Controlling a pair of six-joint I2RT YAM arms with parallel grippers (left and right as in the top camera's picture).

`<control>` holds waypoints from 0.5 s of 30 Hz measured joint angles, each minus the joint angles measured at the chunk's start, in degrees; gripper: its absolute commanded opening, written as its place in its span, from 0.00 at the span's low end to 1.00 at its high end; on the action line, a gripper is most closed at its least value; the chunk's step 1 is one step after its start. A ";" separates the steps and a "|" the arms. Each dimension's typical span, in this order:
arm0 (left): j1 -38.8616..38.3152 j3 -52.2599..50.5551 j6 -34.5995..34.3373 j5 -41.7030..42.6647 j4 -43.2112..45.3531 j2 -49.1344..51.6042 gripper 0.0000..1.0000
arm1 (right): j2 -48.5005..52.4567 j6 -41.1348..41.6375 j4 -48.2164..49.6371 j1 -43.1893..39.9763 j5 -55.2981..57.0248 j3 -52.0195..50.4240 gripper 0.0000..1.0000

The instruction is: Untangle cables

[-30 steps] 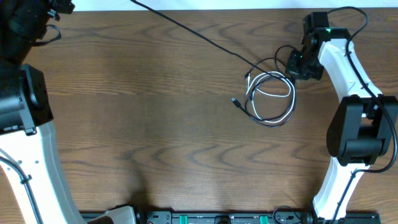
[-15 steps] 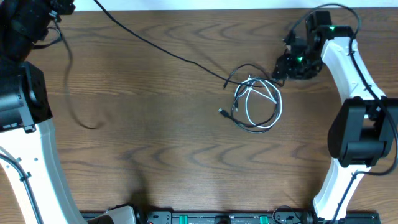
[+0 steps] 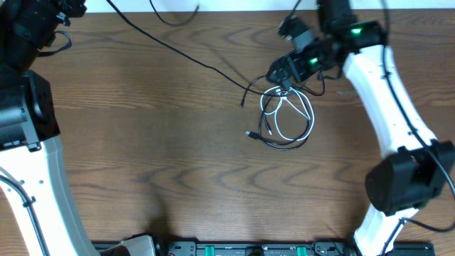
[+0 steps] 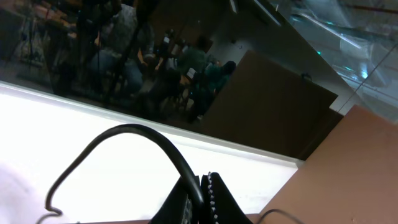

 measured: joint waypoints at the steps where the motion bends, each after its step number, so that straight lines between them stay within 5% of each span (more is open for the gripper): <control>1: 0.00 0.00 0.00 0.00 0.00 0.00 0.07 | 0.92 -0.70 0.13 0.66 -0.02 -0.11 0.97; 4: 0.00 0.00 0.00 0.00 0.00 0.00 0.07 | 4.44 -2.89 2.56 3.06 0.02 -0.15 0.97; 9: 0.00 0.00 0.00 -0.02 0.00 0.00 0.07 | 11.26 -4.83 9.97 6.86 0.02 -0.39 0.79; 15: 0.00 0.00 0.04 -0.02 -0.02 0.00 0.07 | 19.02 -5.31 11.08 10.27 0.26 -0.50 0.37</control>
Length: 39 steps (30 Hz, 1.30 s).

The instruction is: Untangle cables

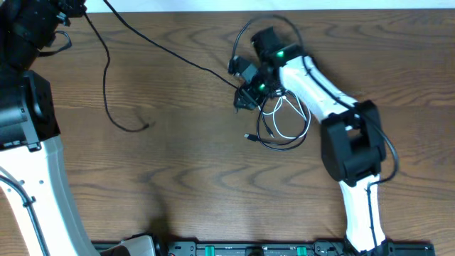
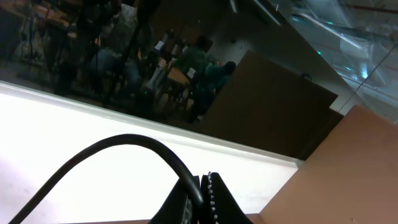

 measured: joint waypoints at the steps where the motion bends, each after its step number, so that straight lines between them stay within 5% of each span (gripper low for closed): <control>1: 0.00 0.00 0.15 0.00 -0.02 0.00 0.07 | 0.42 -0.04 -0.07 0.07 0.00 -0.13 0.27; 7: 0.00 0.00 1.38 0.00 -1.81 0.00 0.07 | -0.79 4.00 -0.35 -0.96 0.02 -0.35 0.01; 17: 0.02 0.02 7.52 -0.04 -15.80 1.97 0.07 | -21.40 13.86 1.60 -3.37 5.09 -0.39 0.01; 27: 0.00 0.02 14.93 -0.02 -25.07 10.10 0.07 | -47.28 31.45 14.84 -7.21 8.98 1.88 0.01; 39: 0.00 0.02 17.55 0.02 -25.07 10.43 0.07 | -52.76 55.04 16.33 -8.07 29.79 2.40 0.01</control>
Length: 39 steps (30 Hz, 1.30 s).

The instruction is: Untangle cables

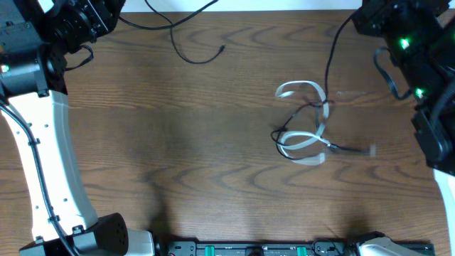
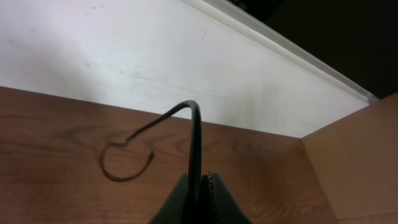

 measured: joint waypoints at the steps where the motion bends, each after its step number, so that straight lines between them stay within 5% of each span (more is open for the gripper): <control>1: 0.00 0.00 0.02 0.00 -0.04 0.00 0.07 | 0.35 0.33 -0.72 0.00 0.48 0.00 0.01; 8: 0.00 0.00 0.20 -0.02 -0.02 0.00 0.07 | 8.90 -1.14 -6.56 -0.11 -1.27 0.00 0.01; 16: 0.00 0.00 0.28 -0.04 -0.02 0.00 0.07 | 17.29 -5.57 13.81 -0.39 -23.69 -0.48 0.01; 22: 0.00 0.00 0.83 -0.02 -0.04 0.00 0.07 | 15.78 6.38 23.98 -2.23 -29.94 -0.37 0.01; 28: 0.00 0.00 1.53 -0.02 -0.15 0.02 0.07 | 14.16 15.98 1.20 -4.92 -22.27 0.66 0.01; 32: 0.00 0.00 1.68 -0.04 -0.13 0.02 0.07 | 17.27 14.95 -13.97 -4.46 -16.94 0.44 0.01; 39: 0.00 0.00 1.68 -0.02 -0.20 0.02 0.07 | 25.09 7.76 -26.62 -4.07 -18.32 0.39 0.01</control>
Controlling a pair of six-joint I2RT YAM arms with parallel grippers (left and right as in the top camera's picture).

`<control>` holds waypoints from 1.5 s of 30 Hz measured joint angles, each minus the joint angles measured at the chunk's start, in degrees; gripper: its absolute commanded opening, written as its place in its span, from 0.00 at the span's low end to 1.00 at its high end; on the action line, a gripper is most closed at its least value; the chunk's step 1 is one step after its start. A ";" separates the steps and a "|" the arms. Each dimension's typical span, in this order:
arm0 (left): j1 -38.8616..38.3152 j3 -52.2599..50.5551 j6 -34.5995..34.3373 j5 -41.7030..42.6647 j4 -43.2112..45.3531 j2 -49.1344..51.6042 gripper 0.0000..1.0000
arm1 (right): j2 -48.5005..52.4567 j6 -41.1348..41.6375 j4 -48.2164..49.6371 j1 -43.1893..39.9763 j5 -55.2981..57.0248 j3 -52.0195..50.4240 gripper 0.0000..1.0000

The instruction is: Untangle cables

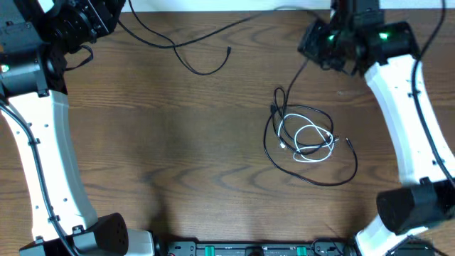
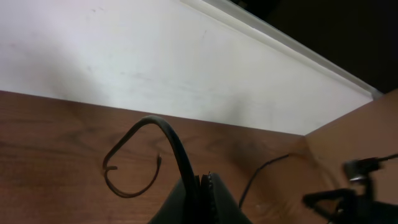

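Note:
My left gripper (image 1: 106, 13) (image 2: 202, 179) is at the table's far left corner, shut on a thin black cable (image 2: 151, 121). That cable (image 1: 202, 33) trails right along the back edge and ends in a free plug (image 1: 229, 50), apart from the tangle. My right gripper (image 1: 317, 48) hovers at the back right and appears shut on a second black cable (image 1: 295, 77). This one drops to a small tangle (image 1: 306, 135), where it loops widely (image 1: 353, 173) around a coiled white cable (image 1: 314, 134).
The wooden table (image 1: 163, 156) ends at a white strip along its back edge (image 2: 124, 56). A black equipment rail (image 1: 249, 249) runs along the front edge. Both white arm bodies stand at the table's sides.
My right arm has moved from the far right corner inward and to the left. The bundle now lies lower and more spread out, with the black cable in a wide loop. The left arm stayed put.
First my right gripper was at the top of the tangle, with a black cable running into it from the far left. Then it was at the tangle's left edge. Later the left-held cable lay free along the back, and the right gripper held the rest high at the right.

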 measured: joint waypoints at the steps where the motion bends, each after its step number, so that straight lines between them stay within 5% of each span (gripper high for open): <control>1: 0.00 0.00 0.00 0.00 -0.09 0.00 0.07 | 1.46 -1.88 -2.25 0.20 -0.26 -0.04 0.01; 9: 0.00 0.00 0.02 -0.02 -0.59 0.00 0.07 | 9.60 -16.11 -9.01 3.02 -1.03 -0.04 0.02; 21: 0.00 0.00 0.24 -0.09 -1.57 0.00 0.07 | 19.93 -26.80 -11.21 6.14 -1.16 -0.07 0.09; 34: 0.00 0.00 0.44 -0.81 -1.95 0.00 0.07 | 21.84 -30.40 -9.92 8.41 4.42 -0.09 0.77; 38: 0.00 -0.02 1.31 -0.94 -2.89 0.00 0.07 | 21.84 -29.73 -11.96 8.26 5.60 -0.09 0.68; 45: 0.00 -0.15 3.10 -4.39 -8.55 0.00 0.07 | 21.84 -24.79 -18.12 5.55 7.61 -0.09 0.69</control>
